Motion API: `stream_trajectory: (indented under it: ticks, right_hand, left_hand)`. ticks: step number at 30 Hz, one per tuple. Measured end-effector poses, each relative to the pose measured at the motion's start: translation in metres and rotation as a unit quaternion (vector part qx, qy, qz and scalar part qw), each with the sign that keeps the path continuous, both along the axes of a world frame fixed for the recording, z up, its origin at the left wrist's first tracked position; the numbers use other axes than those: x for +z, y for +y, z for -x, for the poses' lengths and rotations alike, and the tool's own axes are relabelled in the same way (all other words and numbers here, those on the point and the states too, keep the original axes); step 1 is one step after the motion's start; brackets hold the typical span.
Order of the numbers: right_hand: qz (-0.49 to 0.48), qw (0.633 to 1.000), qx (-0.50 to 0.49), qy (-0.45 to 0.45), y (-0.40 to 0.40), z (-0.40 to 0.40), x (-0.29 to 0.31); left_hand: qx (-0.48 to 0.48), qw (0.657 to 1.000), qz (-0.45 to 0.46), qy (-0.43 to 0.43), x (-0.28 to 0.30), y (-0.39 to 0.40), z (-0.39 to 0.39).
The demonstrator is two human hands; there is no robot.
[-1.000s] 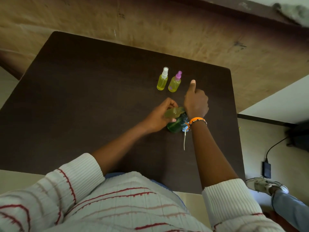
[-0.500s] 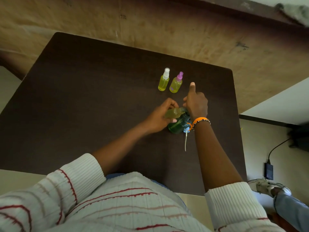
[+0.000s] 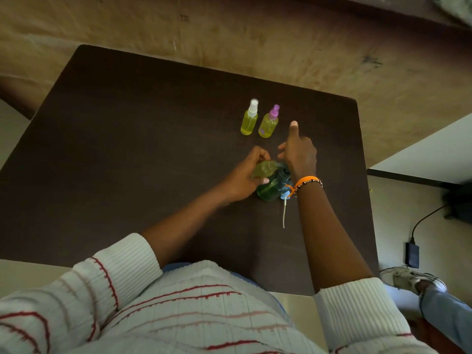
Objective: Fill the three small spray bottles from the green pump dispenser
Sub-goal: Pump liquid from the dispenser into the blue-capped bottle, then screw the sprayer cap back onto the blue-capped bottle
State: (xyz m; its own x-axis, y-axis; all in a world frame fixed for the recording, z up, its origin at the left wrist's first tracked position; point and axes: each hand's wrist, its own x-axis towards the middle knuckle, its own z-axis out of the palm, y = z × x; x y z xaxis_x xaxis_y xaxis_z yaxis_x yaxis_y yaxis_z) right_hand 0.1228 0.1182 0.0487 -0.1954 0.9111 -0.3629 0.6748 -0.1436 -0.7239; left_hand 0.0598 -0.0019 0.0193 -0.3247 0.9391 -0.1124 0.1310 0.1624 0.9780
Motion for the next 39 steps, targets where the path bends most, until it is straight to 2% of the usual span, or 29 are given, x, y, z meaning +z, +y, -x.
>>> stream_trajectory:
  ticks: [4, 11, 15, 17, 19, 23, 27, 32, 36, 39]
  right_hand:
    - [0.082, 0.994, -0.003, 0.075, 0.007, -0.002, 0.002]
    - [0.177, 0.975, -0.006, 0.132, 0.009, -0.014, 0.000]
    - [0.148, 0.976, -0.068, 0.146, 0.010, -0.036, -0.014]
    - [0.094, 0.995, -0.017, 0.041, 0.009, -0.051, -0.028]
    - [0.049, 0.997, 0.034, -0.058, 0.003, -0.064, -0.039]
    - [0.027, 0.987, 0.092, -0.129, -0.018, -0.074, -0.049]
    - [-0.004, 0.991, 0.067, -0.114, -0.030, -0.072, -0.058]
    - [0.012, 0.993, 0.056, -0.104, -0.024, -0.074, -0.058]
    - [0.017, 0.999, 0.026, -0.028, -0.007, -0.073, -0.038]
    - [-0.013, 0.998, 0.008, 0.055, 0.006, -0.072, -0.009]
  left_hand:
    - [0.012, 1.000, 0.008, -0.006, 0.000, 0.000, 0.002]
    - [0.016, 1.000, 0.006, -0.009, -0.002, -0.001, 0.002]
    - [0.028, 1.000, 0.013, 0.001, -0.001, -0.003, 0.004]
    - [0.043, 0.999, 0.017, 0.011, -0.002, -0.003, 0.005]
    - [0.056, 0.998, 0.021, 0.014, -0.003, -0.003, 0.005]
    - [0.055, 0.998, 0.027, 0.006, -0.001, -0.004, 0.005]
    - [0.053, 0.998, 0.025, 0.001, 0.002, -0.006, 0.004]
    - [0.054, 0.998, 0.016, -0.003, 0.005, -0.005, 0.004]
    - [0.057, 0.998, 0.008, -0.003, 0.007, -0.004, 0.002]
    - [0.056, 0.998, 0.004, 0.002, 0.008, -0.004, 0.001]
